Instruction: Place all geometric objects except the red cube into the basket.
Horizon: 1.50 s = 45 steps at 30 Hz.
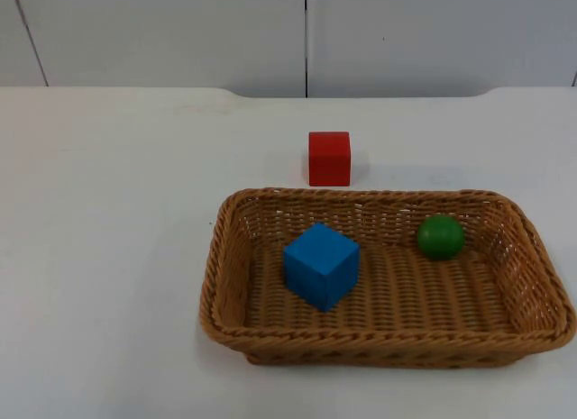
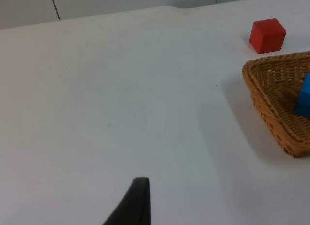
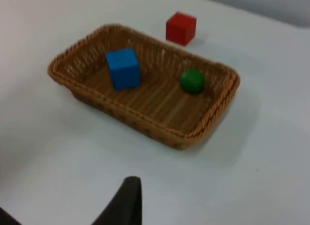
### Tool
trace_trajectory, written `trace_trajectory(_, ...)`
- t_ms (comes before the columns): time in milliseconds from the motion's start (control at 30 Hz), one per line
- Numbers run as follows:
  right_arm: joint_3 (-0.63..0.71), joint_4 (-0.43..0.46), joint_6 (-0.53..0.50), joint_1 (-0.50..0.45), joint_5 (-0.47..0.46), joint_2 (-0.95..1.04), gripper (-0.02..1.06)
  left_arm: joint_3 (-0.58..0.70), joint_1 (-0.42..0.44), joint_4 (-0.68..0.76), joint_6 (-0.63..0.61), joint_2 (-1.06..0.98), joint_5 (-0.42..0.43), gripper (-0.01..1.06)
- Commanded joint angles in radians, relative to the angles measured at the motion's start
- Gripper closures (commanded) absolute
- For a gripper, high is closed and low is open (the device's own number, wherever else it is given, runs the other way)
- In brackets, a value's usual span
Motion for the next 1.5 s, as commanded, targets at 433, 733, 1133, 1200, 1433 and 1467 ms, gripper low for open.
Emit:
trace_trajectory(433, 0.03, -0.003, 0.021, 0.007, -0.056, -0.002, -0.01, 0.007, 0.002, 0.026, -0.043, -0.004, -0.002, 0.0)
trace_trajectory(733, 0.03, -0.003, 0.021, 0.007, -0.056, -0.002, -0.01, 0.007, 0.002, 0.031, -0.051, -0.004, -0.002, 0.0)
trace_trajectory(1133, 0.03, 0.002, 0.021, -0.176, -0.056, -0.002, -0.01, 0.007, 0.002, 0.047, -0.058, -0.004, -0.004, 0.0)
trace_trajectory(1200, 0.03, 0.002, 0.021, -0.246, -0.056, -0.002, -0.01, 0.007, 0.002, 0.047, -0.058, -0.004, -0.004, 0.0)
trace_trajectory(1433, 0.03, 0.002, 0.021, -0.443, -0.056, -0.002, -0.01, 0.007, 0.002, 0.047, -0.058, -0.004, -0.004, 0.0)
trace_trajectory(1467, 0.03, 0.002, 0.021, -0.443, -0.056, -0.002, -0.01, 0.007, 0.002, 0.047, -0.058, -0.004, -0.004, 0.0)
